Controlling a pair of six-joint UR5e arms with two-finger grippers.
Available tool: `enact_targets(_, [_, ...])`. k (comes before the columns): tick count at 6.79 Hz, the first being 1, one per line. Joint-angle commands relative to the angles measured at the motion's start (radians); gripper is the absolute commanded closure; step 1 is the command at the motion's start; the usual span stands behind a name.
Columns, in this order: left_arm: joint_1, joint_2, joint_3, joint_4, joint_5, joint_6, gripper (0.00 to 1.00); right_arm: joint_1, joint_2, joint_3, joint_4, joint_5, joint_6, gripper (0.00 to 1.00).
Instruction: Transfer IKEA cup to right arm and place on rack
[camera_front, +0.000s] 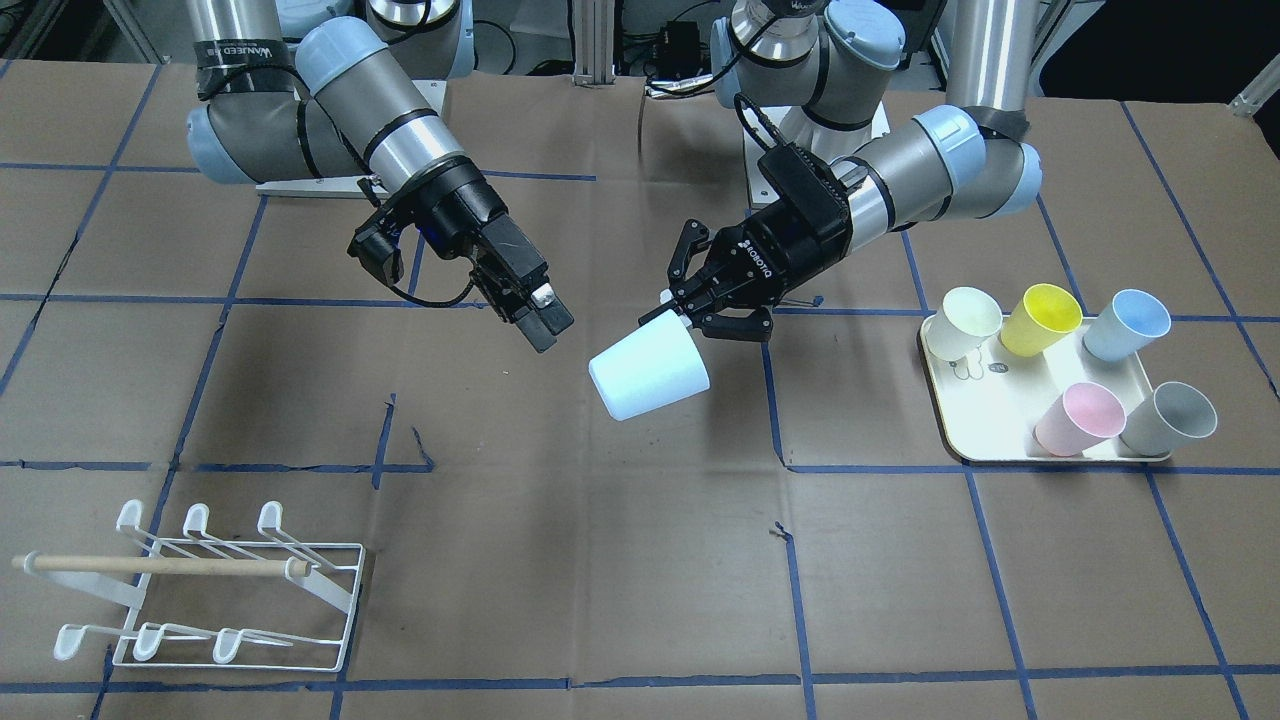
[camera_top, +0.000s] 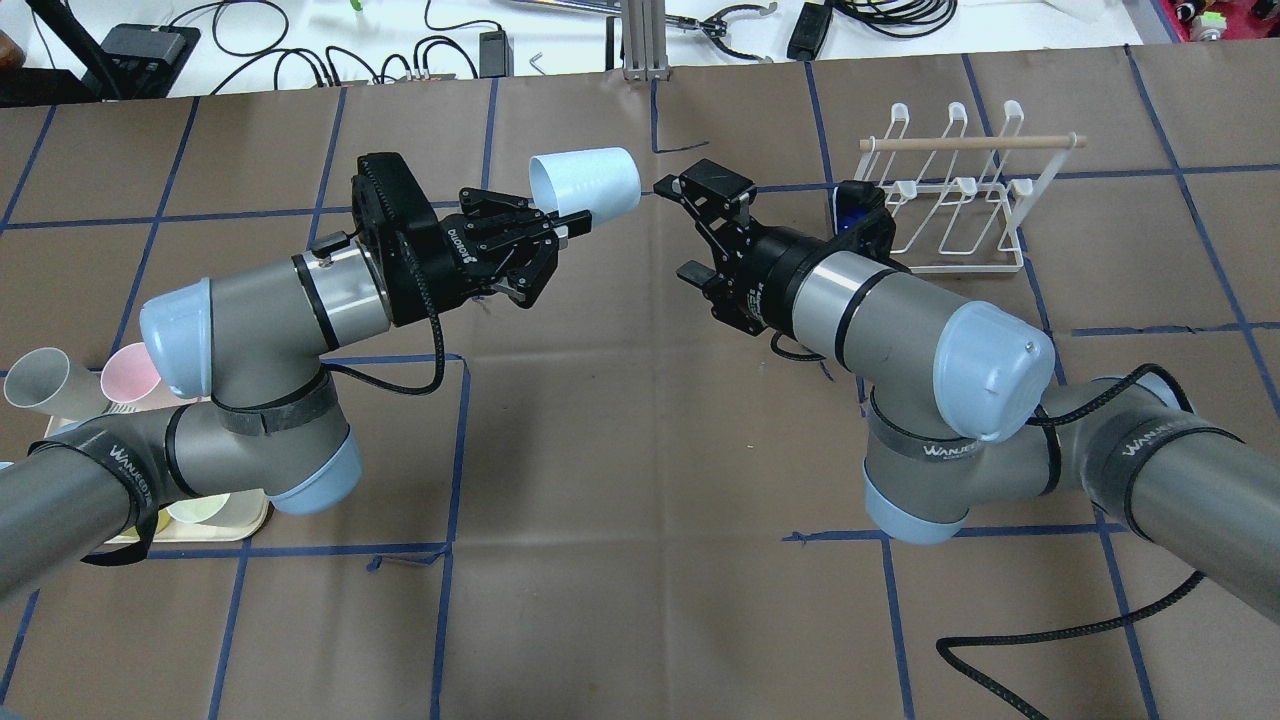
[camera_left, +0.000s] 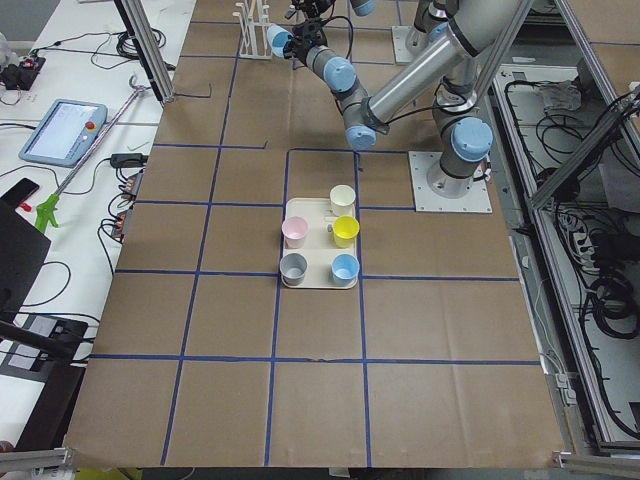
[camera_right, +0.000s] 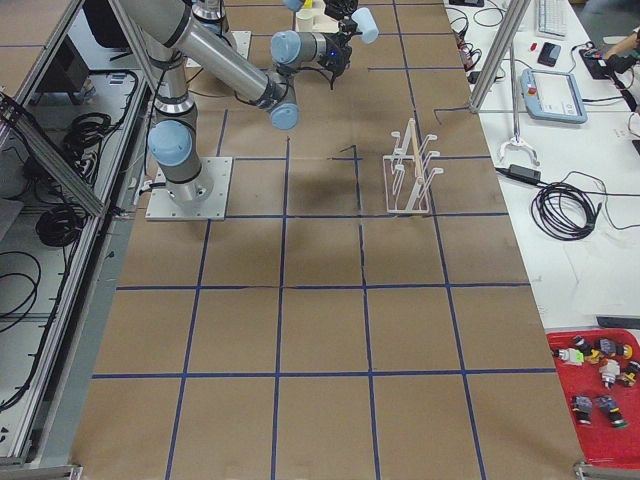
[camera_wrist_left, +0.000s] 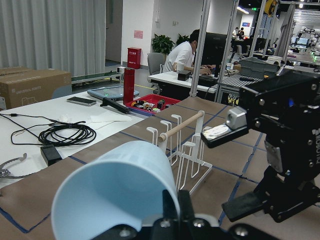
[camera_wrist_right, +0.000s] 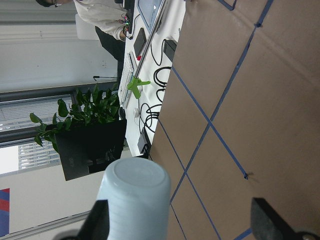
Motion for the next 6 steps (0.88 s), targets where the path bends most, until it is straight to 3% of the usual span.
enact_targets(1, [-0.001, 0.002, 0.001, 0.0, 0.001, 0.0, 0.99, 0.003, 0.004, -0.043, -0.002, -0.006, 0.068, 0.01])
enact_targets(4, [-0.001, 0.002, 0.002, 0.0, 0.001, -0.002, 0.99, 0.015, 0.049, -0.073, -0.042, -0.018, 0.166, 0.02])
enact_targets(6, [-0.001, 0.002, 0.004, 0.0, 0.001, -0.003, 0.99, 0.046, 0.061, -0.098, -0.043, -0.074, 0.208, 0.02])
